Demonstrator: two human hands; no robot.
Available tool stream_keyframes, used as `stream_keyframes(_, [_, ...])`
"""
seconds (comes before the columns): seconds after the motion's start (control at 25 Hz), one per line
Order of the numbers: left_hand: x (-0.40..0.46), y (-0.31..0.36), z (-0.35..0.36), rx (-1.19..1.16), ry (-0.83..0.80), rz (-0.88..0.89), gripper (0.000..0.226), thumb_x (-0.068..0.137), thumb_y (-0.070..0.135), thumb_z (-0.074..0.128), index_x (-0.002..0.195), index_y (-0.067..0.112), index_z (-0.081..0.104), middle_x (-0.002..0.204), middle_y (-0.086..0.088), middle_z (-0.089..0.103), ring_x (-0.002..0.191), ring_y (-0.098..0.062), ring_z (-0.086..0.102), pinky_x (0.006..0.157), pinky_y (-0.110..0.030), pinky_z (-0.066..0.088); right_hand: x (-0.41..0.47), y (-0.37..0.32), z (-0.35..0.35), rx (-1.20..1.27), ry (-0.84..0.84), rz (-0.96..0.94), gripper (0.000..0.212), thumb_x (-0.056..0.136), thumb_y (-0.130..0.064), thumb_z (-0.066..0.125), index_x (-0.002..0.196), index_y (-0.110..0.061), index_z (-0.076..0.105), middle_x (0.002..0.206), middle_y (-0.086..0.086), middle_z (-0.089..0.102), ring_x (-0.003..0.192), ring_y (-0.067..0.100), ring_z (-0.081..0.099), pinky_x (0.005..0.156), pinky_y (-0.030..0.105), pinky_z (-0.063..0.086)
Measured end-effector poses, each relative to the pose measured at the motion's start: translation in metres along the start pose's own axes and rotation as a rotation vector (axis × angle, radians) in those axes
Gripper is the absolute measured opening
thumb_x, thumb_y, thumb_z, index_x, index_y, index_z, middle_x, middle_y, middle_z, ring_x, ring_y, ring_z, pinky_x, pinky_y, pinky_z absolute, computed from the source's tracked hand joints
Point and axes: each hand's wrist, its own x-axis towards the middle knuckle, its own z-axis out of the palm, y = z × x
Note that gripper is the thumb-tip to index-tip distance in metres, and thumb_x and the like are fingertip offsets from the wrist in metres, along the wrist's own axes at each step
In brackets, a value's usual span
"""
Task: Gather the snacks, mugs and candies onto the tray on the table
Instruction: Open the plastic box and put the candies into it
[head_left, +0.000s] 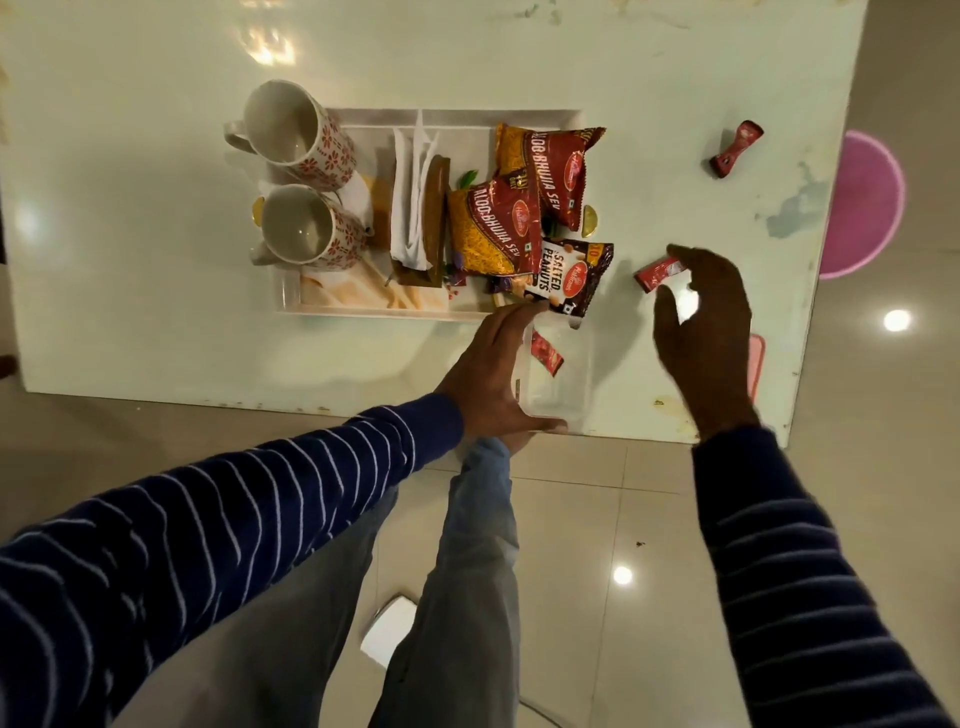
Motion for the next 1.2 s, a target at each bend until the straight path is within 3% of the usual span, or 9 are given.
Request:
stream_keyframes(0.12, [0.006, 0.009, -0.004, -0.007, 0.015, 0.040, 0.126, 0.045, 0.069, 0.084, 0.146, 0.026, 0.021, 0.146, 0.000, 0.033, 0.132, -0.010, 0.035, 0.105, -0.030, 0.041, 0.039, 0.034, 0.010, -0.248, -0.223, 0.013, 0.055, 0.093, -0.002, 0.057, 0.144, -0.023, 0.051, 0.158, 0.007, 0.038, 0.139, 0.030, 0.040, 0.099, 0.025, 0.039])
stream_keyframes(0.28, [0.015, 0.029, 0.000, -0.034, 0.017, 0.158, 0.124, 0.048, 0.066, 0.083, 0.145, 0.016, 0.024, 0.144, -0.002, 0.034, 0.132, -0.004, 0.030, 0.111, -0.014, 0.026, 0.047, 0.046, 0.018, -0.452, -0.281, -0.134, 0.035, 0.090, 0.000, 0.057, 0.120, -0.015, 0.066, 0.135, 0.007, 0.057, 0.114, 0.036, 0.054, 0.077, 0.044, 0.056])
stream_keyframes(0.44, [0.035, 0.048, 0.009, -0.074, 0.044, 0.167, 0.122, 0.051, 0.052, 0.089, 0.146, 0.014, 0.022, 0.146, -0.004, 0.032, 0.135, -0.013, 0.032, 0.111, -0.018, 0.028, 0.036, 0.049, 0.012, -0.273, -0.153, 0.020, 0.021, 0.098, -0.012, 0.053, 0.109, -0.011, 0.072, 0.109, 0.010, 0.068, 0.097, 0.031, 0.065, 0.078, 0.039, 0.056])
stream_keyframes(0.64, [0.087, 0.081, 0.027, -0.130, 0.125, 0.069, 0.121, 0.053, 0.026, 0.093, 0.147, 0.009, 0.019, 0.144, -0.011, 0.029, 0.132, -0.018, 0.033, 0.105, -0.026, 0.034, 0.032, 0.021, -0.050, 0.064, 0.332, 0.224, 0.026, 0.092, -0.030, 0.062, 0.111, -0.017, 0.074, 0.091, -0.012, 0.069, 0.057, 0.001, 0.058, 0.071, -0.002, 0.036])
stream_keyframes(0.76, [0.114, 0.098, 0.043, -0.121, 0.134, -0.029, 0.121, 0.053, 0.024, 0.094, 0.148, 0.007, 0.020, 0.145, -0.013, 0.030, 0.133, -0.023, 0.035, 0.105, -0.027, 0.036, 0.024, -0.005, -0.062, 0.124, 0.229, 0.136, 0.028, 0.092, -0.033, 0.066, 0.116, -0.020, 0.073, 0.096, -0.016, 0.067, 0.055, -0.011, 0.058, 0.067, -0.001, 0.036])
stream_keyframes(0.88, [0.130, 0.101, 0.060, -0.142, 0.155, -0.104, 0.122, 0.054, 0.021, 0.095, 0.148, 0.008, 0.019, 0.145, -0.011, 0.029, 0.133, -0.021, 0.035, 0.105, -0.022, 0.032, 0.036, -0.005, -0.061, 0.112, 0.148, 0.079, 0.037, 0.092, -0.044, 0.067, 0.119, -0.018, 0.072, 0.107, -0.008, 0.072, 0.054, 0.003, 0.059, 0.069, 0.002, 0.041])
stream_keyframes(1.04, [0.140, 0.093, 0.071, -0.207, 0.160, -0.166, 0.119, 0.056, 0.012, 0.092, 0.149, 0.012, 0.018, 0.146, -0.008, 0.029, 0.133, -0.020, 0.034, 0.102, -0.021, 0.031, 0.100, 0.027, -0.057, 0.011, 0.148, 0.057, 0.034, 0.096, -0.032, 0.061, 0.124, -0.014, 0.069, 0.115, 0.009, 0.072, 0.093, 0.030, 0.070, 0.103, 0.020, 0.041])
stream_keyframes(1.12, [0.142, 0.086, 0.073, -0.217, 0.188, -0.190, 0.117, 0.057, 0.010, 0.091, 0.149, 0.013, 0.019, 0.146, -0.008, 0.031, 0.132, -0.021, 0.037, 0.102, -0.024, 0.034, 0.134, 0.043, -0.047, -0.095, -0.024, 0.044, 0.041, 0.095, -0.022, 0.061, 0.136, -0.016, 0.060, 0.128, 0.019, 0.063, 0.115, 0.033, 0.061, 0.107, 0.013, 0.030])
stream_keyframes(1.2, [0.143, 0.082, 0.077, -0.223, 0.214, -0.202, 0.115, 0.059, 0.010, 0.091, 0.149, 0.013, 0.019, 0.147, -0.008, 0.032, 0.133, -0.023, 0.038, 0.106, -0.031, 0.039, 0.153, 0.050, -0.033, -0.184, -0.219, 0.044, 0.053, 0.096, -0.019, 0.060, 0.147, -0.024, 0.049, 0.149, 0.020, 0.042, 0.134, 0.036, 0.045, 0.116, 0.035, 0.031])
